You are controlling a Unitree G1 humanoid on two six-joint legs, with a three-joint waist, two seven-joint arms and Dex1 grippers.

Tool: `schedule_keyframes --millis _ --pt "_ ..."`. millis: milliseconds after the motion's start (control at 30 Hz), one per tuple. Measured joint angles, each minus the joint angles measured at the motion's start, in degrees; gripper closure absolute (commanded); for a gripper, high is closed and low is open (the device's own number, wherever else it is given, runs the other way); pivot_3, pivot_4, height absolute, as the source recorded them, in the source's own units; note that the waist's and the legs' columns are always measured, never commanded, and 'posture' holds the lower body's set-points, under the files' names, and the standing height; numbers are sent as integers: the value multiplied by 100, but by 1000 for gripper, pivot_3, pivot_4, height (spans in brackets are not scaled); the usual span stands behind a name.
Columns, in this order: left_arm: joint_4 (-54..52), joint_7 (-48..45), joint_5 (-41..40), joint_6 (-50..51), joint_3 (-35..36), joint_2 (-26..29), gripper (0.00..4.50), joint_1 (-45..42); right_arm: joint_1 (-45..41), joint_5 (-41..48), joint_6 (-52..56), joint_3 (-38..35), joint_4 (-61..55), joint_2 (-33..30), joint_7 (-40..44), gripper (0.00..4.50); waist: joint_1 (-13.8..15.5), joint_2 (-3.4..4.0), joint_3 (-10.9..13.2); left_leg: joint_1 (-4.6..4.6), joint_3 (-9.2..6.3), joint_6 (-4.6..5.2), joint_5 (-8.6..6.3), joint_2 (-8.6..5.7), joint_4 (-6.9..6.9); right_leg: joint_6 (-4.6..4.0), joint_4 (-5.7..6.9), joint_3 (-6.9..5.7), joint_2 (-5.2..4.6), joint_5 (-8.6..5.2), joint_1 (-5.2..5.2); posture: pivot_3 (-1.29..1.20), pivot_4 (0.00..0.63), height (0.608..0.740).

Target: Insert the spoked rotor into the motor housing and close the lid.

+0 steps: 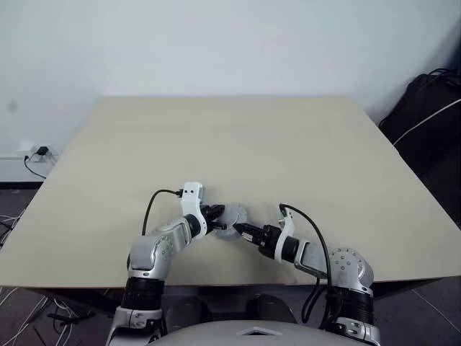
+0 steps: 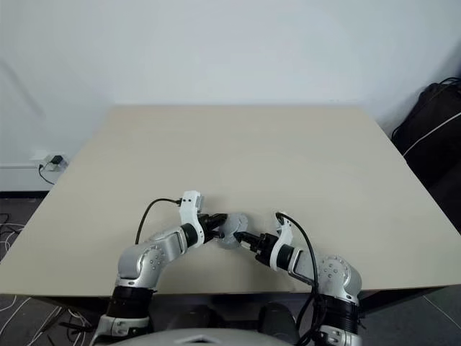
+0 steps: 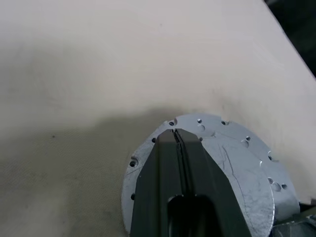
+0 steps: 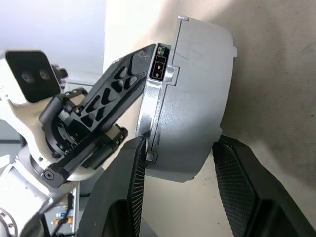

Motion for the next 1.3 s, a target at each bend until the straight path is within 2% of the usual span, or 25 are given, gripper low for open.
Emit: schedule_keyframes --millis 167,267,400,633,733,833,1000,1133,1300 --pt "-105 344 -12 -1210 550 -81 4500 433 4 113 -16 -5 -11 94 -23 2763 -16 -14 37 -5 0 -2 1 6 -7 -23 1 -5 3 2 -10 0 0 740" --pt "-473 322 -345 -1824 890 -106 4500 819 9 155 -23 -39 -22 118 -82 2765 9 -15 45 -15 1 6 -4 4 -6 -42 -1 -4 1 12 -16 0 0 740" --pt "-719 284 -1243 -1544 1210 -113 4500 1187 46 252 -21 -57 -30 142 -130 2765 8 -14 58 -20 2 18 -11 -1 -3 -7 -10 -4 0 -3 -14 0 0 740" --pt "-1032 513 -3056 -878 1539 -93 4500 1774 57 574 43 -251 -31 222 -236 2765 0 -20 81 -16 4 18 -11 -1 0 1 -11 -4 1 -2 -9 0 0 740" --pt "-1079 561 -3957 -717 1548 -82 3949 2043 16 843 34 -451 -55 334 -305 2765 -6 -16 92 -16 4 19 -12 0 1 2 -11 -2 1 -1 -9 0 0 740" --pt "-1125 615 -4867 -593 1398 -104 2917 2446 -111 1098 -8 -561 -128 394 -419 2765 -32 -13 100 -16 5 20 -13 -1 -1 3 -13 0 1 -2 -10 0 0 740" --pt "-1120 683 -5537 -625 1008 -156 1340 2739 -243 1421 -95 -574 -263 408 -642 2766 -26 -13 119 -16 6 17 -11 -1 -1 2 -13 0 3 -2 -10 0 0 740" --pt "-1115 690 -5715 -754 816 -147 22 2727 -266 1567 -123 -547 -285 405 -814 2766 -46 -11 120 -16 7 16 -10 0 -1 2 -13 1 4 -2 -11 0 0 740" --pt "-1074 686 -5893 -895 614 -129 0 2672 -275 1724 -90 -424 -288 387 -929 2766 -48 -11 120 -17 9 16 -10 0 -2 1 -13 1 7 -2 -11 0 0 740"
